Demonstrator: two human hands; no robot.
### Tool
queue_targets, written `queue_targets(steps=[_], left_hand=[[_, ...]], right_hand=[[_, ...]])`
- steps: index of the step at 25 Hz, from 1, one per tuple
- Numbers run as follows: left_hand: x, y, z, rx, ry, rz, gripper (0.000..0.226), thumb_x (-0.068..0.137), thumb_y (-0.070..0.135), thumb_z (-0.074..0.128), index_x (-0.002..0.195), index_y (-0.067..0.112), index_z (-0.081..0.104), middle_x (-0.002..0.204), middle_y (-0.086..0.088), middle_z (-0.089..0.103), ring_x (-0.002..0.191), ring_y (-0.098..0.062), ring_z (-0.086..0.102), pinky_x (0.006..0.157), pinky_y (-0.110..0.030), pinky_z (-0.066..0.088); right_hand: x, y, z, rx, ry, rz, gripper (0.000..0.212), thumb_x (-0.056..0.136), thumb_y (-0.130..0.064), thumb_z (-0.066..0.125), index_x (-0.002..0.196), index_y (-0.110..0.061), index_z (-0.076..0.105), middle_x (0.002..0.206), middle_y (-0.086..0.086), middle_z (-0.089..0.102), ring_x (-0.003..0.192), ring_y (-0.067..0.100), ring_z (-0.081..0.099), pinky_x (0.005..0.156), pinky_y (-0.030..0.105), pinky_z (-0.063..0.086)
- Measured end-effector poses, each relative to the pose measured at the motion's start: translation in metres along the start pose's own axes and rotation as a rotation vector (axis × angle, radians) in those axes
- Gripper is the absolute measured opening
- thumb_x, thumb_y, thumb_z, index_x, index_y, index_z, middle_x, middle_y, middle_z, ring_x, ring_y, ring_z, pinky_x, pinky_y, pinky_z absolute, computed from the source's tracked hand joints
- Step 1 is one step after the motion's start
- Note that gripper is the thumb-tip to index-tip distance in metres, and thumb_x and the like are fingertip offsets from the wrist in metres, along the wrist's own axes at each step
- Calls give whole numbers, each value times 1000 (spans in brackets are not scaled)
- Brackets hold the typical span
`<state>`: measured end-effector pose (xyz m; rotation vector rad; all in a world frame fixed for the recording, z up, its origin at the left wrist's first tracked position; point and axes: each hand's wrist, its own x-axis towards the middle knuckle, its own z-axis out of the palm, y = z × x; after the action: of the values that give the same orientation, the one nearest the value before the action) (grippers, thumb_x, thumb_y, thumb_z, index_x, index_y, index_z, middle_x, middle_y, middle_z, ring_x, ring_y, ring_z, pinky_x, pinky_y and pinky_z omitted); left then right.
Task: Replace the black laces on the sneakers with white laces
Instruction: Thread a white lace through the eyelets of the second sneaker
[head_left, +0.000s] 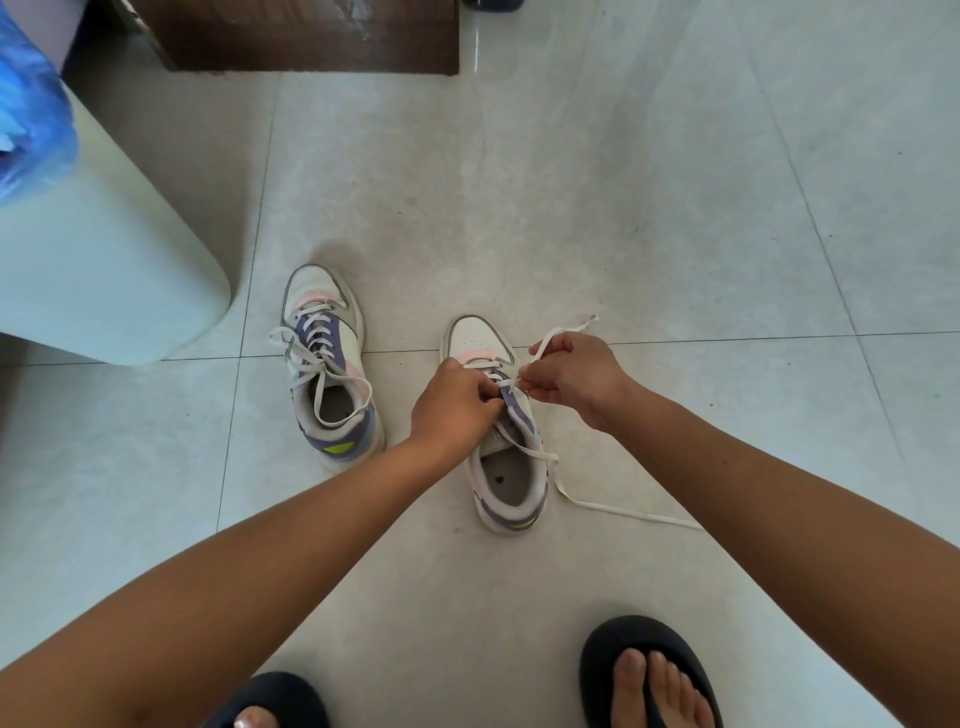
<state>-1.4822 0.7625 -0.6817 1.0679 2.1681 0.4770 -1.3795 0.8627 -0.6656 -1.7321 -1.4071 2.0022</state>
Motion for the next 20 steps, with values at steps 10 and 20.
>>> queue_targets(steps=[10, 20], left_hand=[[-2, 0, 0, -4, -7, -20, 20, 88, 26, 59, 102, 25, 74, 112, -8, 51, 99, -23, 54, 84, -32, 46], [-4, 2, 1, -36, 2, -43, 20, 89, 25, 59, 102, 23, 73, 115, -8, 50, 100, -23, 55, 84, -31, 46]], right_hand=[[-1, 8, 0, 57, 22, -61, 23, 78, 12, 65, 84, -7, 55, 78, 15, 62, 74, 27, 63, 75, 32, 57], [-4, 16, -1, -9, 0, -108, 25, 77, 13, 65, 86, -8, 54, 80, 12, 61, 79, 26, 63, 77, 35, 56]])
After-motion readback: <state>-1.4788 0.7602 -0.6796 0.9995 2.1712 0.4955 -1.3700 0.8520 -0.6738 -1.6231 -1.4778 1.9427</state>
